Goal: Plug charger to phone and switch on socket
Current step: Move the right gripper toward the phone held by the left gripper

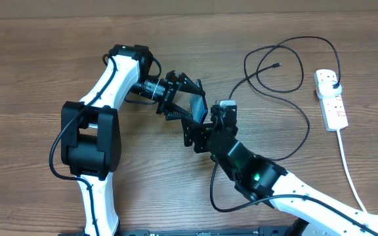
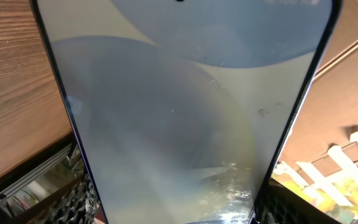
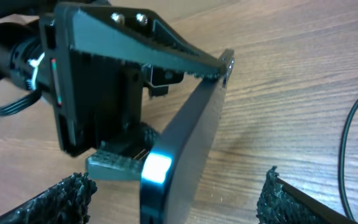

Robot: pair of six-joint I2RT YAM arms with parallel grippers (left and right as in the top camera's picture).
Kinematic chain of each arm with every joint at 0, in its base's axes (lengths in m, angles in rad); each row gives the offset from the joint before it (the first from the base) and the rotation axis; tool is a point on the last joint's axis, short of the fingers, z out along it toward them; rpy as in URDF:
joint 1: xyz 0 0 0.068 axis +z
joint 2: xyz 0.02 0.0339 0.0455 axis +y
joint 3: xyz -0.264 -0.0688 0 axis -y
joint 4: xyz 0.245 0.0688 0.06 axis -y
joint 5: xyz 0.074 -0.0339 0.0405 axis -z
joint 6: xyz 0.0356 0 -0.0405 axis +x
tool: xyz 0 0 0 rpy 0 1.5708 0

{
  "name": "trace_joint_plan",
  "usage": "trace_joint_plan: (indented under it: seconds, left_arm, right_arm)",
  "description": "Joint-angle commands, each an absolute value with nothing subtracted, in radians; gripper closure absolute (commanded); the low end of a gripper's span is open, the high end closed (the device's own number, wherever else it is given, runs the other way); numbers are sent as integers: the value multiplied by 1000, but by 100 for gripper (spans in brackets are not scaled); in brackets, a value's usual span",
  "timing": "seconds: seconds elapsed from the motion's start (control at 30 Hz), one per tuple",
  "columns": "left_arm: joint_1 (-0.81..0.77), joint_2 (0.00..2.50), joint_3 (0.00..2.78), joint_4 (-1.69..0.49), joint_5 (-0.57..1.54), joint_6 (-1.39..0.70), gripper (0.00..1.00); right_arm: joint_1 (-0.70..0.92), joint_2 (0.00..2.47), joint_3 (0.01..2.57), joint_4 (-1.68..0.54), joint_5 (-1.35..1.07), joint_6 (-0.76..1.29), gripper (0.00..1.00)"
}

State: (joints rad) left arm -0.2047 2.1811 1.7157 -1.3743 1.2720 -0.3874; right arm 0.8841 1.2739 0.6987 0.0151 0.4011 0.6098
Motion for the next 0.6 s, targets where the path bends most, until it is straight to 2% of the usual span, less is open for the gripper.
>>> trace_joint_plan:
  seconds: [0.0,0.27,0.57]
  left_arm:
    - [-202,2188,1744,-1375,1327,-340,40]
    - [-202,2188,1744,-1375,1324,-319,40]
    - [-202,2188,1744,-1375,1324,-313,40]
  right_arm:
    - [873,1288,722,34,448,604,14]
    - [817,1291,764,33,385,604,25]
    - [814,1357,808,13,353,604,32]
